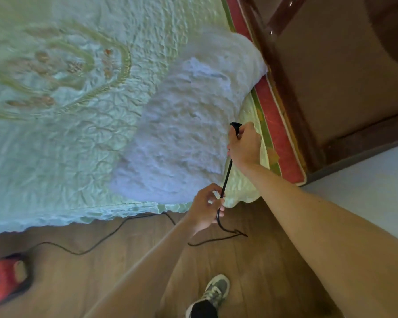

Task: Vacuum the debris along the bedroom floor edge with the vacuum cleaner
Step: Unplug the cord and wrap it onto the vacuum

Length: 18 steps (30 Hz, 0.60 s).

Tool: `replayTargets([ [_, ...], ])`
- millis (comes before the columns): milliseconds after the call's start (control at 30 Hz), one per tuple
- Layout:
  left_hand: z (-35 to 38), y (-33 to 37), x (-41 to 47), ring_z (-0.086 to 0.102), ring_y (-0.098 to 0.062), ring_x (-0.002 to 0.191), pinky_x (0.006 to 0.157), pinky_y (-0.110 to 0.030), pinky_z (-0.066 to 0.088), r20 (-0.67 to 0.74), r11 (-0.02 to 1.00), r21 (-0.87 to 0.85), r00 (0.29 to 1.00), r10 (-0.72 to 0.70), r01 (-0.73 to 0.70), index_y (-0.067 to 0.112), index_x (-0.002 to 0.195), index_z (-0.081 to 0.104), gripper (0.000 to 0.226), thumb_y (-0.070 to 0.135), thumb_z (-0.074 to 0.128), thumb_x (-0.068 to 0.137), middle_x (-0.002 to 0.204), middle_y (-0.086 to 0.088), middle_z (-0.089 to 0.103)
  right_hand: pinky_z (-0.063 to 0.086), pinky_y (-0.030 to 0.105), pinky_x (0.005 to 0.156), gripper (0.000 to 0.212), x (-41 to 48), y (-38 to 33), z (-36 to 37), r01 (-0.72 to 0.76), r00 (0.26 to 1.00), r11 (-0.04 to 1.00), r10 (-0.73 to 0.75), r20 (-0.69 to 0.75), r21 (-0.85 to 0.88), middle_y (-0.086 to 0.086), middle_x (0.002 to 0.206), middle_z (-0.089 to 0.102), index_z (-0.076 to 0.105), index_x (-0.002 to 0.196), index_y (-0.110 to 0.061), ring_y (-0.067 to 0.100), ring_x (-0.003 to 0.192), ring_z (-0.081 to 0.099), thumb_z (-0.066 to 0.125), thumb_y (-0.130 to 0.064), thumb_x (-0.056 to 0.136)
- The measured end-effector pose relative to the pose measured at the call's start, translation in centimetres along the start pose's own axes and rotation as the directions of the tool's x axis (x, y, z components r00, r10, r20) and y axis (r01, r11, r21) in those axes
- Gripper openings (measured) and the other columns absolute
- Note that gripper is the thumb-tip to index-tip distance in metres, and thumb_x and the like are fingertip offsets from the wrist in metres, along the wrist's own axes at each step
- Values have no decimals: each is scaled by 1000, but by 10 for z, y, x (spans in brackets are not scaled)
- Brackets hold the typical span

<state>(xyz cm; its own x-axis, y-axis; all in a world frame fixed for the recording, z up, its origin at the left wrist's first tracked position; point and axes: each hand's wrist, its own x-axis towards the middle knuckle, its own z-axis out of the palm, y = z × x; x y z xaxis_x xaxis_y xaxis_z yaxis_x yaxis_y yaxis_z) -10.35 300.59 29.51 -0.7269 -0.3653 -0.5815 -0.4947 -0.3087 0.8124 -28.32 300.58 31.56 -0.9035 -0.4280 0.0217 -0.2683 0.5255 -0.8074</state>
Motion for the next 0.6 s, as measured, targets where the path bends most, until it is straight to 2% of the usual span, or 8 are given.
replayTargets([
  [100,-40,-12,-20,51,-25,66,63,-41,40,-41,998,-59,999,5,-8,5,93,53,7,8,51,100,74,-14,51,52,53,48,29,-22,-35,39,38,998,999,-39,59,6,18,76,59,33,76,-26,38,62,62,53,-35,95],
  [233,-97,-31,-51,55,-23,62,60,-38,46,-117,997,-72,993,33,-42,12,90,55,10,11,53,99,73,-12,52,51,52,46,28,-57,-80,93,113,983,993,-114,144,15,18,73,60,35,81,-20,38,59,62,51,-38,94],
  [400,-166,-48,-96,57,-21,61,57,-38,48,-222,991,-103,973,57,-81,21,82,54,19,13,51,99,70,-10,54,48,51,41,26,-103,-141,157,225,946,973,-231,226,53,16,64,56,35,83,-16,37,51,60,52,-30,97],
  [600,-245,-69,-148,53,-23,62,62,-39,43,-352,968,-237,936,-3,-86,15,87,53,13,8,49,98,75,-13,51,51,51,45,30,-162,-214,235,319,887,946,-319,334,54,17,69,58,36,85,-17,39,57,61,48,-44,92],
])
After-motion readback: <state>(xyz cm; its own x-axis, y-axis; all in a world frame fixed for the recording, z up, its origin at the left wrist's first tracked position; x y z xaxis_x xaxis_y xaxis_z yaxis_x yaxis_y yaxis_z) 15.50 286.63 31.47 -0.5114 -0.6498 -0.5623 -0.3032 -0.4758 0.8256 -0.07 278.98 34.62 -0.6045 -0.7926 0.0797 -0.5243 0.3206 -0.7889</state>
